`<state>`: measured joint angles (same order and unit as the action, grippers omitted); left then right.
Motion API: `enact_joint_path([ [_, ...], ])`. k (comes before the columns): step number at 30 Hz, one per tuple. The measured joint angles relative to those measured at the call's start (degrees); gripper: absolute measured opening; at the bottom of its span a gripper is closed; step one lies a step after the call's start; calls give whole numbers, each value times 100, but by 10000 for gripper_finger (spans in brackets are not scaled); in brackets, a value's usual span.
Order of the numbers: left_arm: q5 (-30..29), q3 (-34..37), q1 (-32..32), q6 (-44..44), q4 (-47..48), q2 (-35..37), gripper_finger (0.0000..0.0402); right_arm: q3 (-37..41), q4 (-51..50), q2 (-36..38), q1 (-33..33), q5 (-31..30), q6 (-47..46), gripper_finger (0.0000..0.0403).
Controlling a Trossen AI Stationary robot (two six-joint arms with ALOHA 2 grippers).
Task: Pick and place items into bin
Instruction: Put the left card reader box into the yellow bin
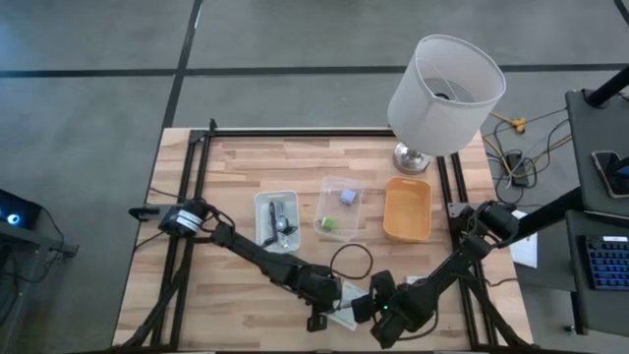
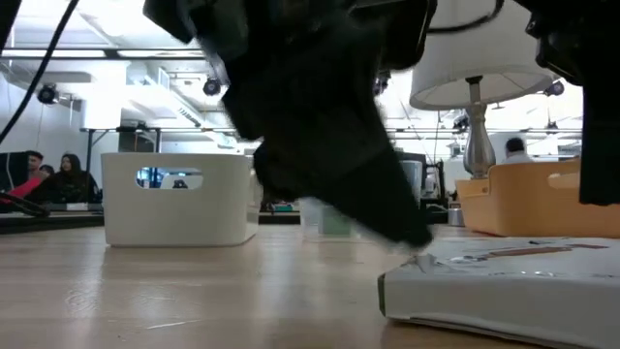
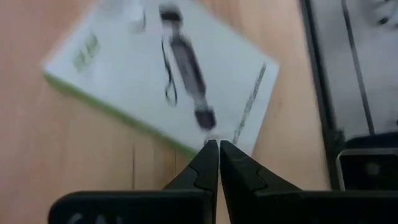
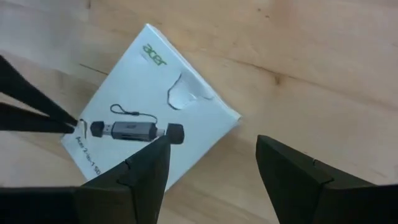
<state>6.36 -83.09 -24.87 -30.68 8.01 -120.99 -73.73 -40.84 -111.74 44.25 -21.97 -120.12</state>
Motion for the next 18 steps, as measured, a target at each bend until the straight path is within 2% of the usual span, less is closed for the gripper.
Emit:
enact_joint_path([
  [8,-143,36,-1,4,-126,22,0,124,-103,0,-127,-88,-210,224],
  [18,-197,396,1,-189,-627,20,0,313,400,0,-280,-89,43,224],
])
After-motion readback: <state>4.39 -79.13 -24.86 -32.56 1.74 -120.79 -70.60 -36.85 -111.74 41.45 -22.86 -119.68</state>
